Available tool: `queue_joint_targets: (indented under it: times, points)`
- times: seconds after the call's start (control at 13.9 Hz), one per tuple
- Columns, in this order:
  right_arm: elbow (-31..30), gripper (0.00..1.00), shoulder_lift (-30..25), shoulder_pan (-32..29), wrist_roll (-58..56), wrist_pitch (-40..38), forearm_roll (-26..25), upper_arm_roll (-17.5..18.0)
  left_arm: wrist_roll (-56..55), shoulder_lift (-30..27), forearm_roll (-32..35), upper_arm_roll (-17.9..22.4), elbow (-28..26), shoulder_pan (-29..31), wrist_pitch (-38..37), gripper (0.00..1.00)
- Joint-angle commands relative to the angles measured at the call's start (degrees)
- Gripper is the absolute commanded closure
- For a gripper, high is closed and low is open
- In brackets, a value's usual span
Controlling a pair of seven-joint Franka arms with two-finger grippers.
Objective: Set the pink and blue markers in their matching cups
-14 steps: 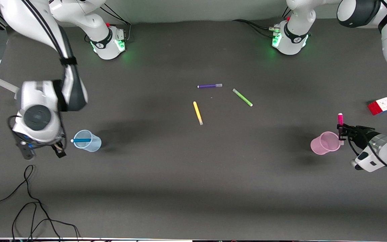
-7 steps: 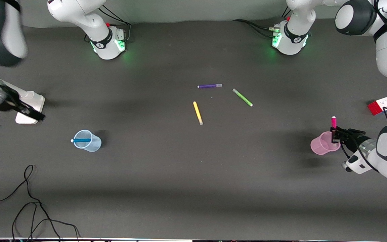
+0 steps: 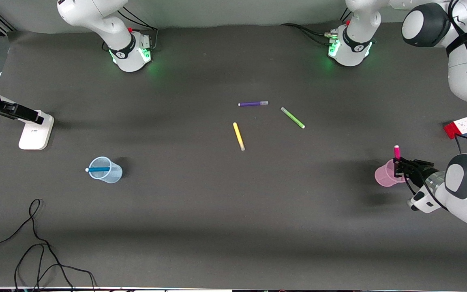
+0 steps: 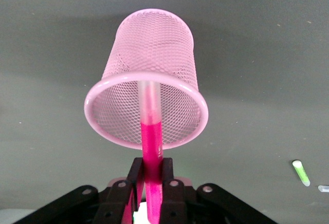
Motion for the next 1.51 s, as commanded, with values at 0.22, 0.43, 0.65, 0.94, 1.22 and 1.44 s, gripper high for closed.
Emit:
queue_joint_targets:
  times: [0.22,0.43,0.65,0.94,1.22,1.44]
  points:
    - [-1.29,0.0,-1.81,-33.03,-2.19,-0.94,1.06,37.76,-0.73,0.29,0.38,0.4,1.69,-0.7,0.25,0.0]
    - [-0.07,0.0,-2.08,-34.75,-9.37,-3.22,1.68,37.03,0.33,-2.42,0.99,0.22,2.04,-0.79,-0.37,0.01]
    - [3.18,0.0,0.37,-29.85,-10.63,-4.2,3.7,32.56,0.85,-8.3,1.35,-0.13,0.64,-0.53,-1.16,0.0]
    - [9.08,0.0,4.16,-18.76,-10.45,-4.28,3.97,20.51,3.4,-24.01,-0.05,-0.13,-12.25,0.35,6.98,0.0]
    - [9.17,0.0,4.33,-19.81,-10.63,-4.72,4.05,21.11,3.49,-38.44,-2.08,0.05,-27.46,0.44,17.19,0.0]
    - [9.26,0.0,4.33,-21.82,-10.72,-6.13,4.58,22.24,3.58,-44.08,-4.97,0.05,-31.01,0.09,19.93,0.0]
